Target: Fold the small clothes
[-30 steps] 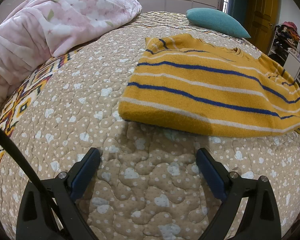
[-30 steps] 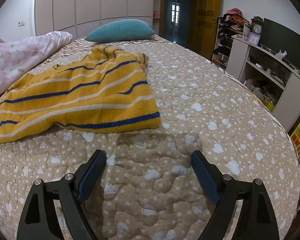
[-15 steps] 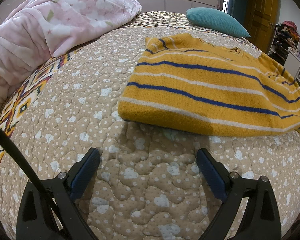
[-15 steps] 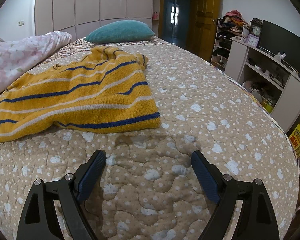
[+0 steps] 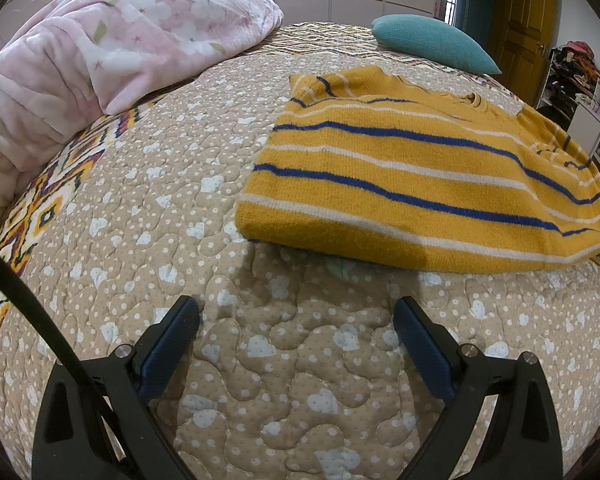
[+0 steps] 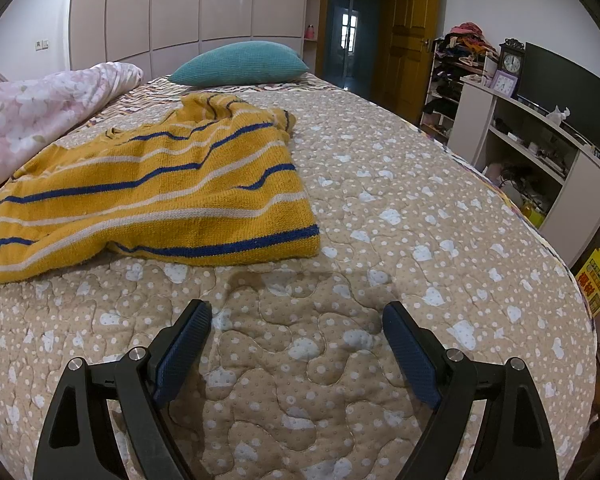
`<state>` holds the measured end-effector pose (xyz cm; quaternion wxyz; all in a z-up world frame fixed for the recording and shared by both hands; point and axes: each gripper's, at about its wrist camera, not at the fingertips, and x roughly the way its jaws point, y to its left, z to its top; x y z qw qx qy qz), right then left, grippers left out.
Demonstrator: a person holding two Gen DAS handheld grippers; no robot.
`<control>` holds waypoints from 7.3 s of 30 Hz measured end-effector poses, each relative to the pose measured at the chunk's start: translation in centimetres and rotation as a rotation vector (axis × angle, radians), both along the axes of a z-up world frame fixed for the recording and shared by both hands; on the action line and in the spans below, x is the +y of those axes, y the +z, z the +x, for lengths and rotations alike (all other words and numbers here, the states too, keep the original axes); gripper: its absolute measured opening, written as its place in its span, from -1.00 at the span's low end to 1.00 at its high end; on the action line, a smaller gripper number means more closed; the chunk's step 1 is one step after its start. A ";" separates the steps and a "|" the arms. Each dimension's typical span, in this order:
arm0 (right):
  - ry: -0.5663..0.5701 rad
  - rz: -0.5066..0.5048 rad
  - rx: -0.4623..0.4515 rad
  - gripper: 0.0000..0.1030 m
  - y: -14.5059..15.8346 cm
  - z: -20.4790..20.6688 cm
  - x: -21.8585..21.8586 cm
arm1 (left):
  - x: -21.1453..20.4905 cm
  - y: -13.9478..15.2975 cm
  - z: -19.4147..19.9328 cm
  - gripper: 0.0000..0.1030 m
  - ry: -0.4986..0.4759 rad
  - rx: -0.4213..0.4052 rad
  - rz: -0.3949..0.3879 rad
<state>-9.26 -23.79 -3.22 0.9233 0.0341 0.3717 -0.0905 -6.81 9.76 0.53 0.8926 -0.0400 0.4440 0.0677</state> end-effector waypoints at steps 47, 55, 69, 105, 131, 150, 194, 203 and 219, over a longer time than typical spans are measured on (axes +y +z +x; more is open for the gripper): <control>0.013 0.044 -0.019 0.78 0.1 -0.3 -1.3 | -0.3 -0.6 1.3 1.00 0.018 0.067 0.016; 0.069 0.089 -0.015 0.89 0.0 -0.1 -1.8 | 0.4 -0.2 1.9 1.00 0.156 0.072 -0.037; 0.134 0.128 -0.006 1.00 -0.3 -0.4 -1.6 | -6.4 11.0 -7.9 0.94 0.096 -0.212 -0.059; 0.129 0.092 -0.031 1.00 -0.6 -1.4 -0.5 | -11.9 9.7 -9.7 0.94 -0.054 -0.141 0.102; 0.128 0.082 -0.032 1.00 -0.7 -1.7 -0.5 | -11.0 8.1 -9.4 0.94 -0.041 -0.094 0.064; 0.121 0.038 -0.040 1.00 -0.7 -1.5 -0.1 | -8.5 5.1 -6.6 0.94 -0.010 -0.064 0.020; 0.032 0.627 0.164 0.70 3.8 16.1 -11.7 | -2.7 0.3 0.1 0.99 -0.006 -0.069 -0.177; 0.065 0.994 0.082 0.81 -1.2 12.6 -10.6 | 0.5 3.1 -3.1 0.99 0.048 -0.215 -0.311; 0.222 0.566 0.067 -0.46 11.9 14.8 4.2 | 11.2 4.1 -4.5 0.99 0.331 -0.238 -0.403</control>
